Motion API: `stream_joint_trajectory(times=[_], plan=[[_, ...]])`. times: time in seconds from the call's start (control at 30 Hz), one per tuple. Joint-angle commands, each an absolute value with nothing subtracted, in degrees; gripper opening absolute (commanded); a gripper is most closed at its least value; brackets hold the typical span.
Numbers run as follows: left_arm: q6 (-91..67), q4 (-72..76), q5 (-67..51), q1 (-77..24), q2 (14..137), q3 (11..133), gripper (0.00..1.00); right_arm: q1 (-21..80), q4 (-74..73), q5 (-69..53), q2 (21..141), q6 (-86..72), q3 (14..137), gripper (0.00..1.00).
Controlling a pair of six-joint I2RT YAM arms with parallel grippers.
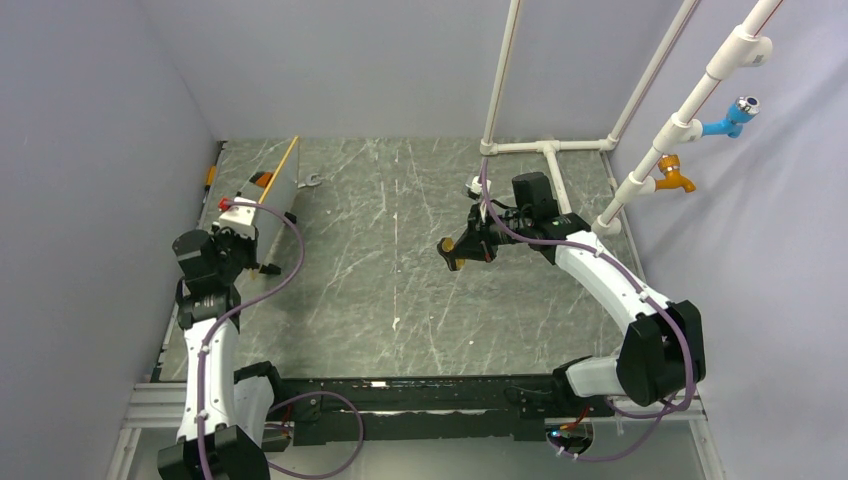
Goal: Erase the whiteboard
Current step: Place the whiteboard on the whiteboard stand.
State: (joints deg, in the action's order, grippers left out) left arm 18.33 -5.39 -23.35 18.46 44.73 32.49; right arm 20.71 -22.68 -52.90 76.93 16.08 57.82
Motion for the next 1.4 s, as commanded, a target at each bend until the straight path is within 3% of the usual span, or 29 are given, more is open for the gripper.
stream_joint_trajectory(times=[0.0,0.87,1.37], plan=[[19.5,-2.2,-19.7,19.2,44.3,31.3,0.02,20.6,-21.2,-54.9,75.1,17.2,57.8,0.00],[17.0,1.3,-16.8,19.9,42.5,26.5,0.16,20.7,-21.2,-55.2,74.5,17.0,57.9,0.00],[15.3,1.2,-13.7,20.3,41.6,26.7,0.31,20.6,-21.2,-55.2,74.5,17.0,57.8,0.00]])
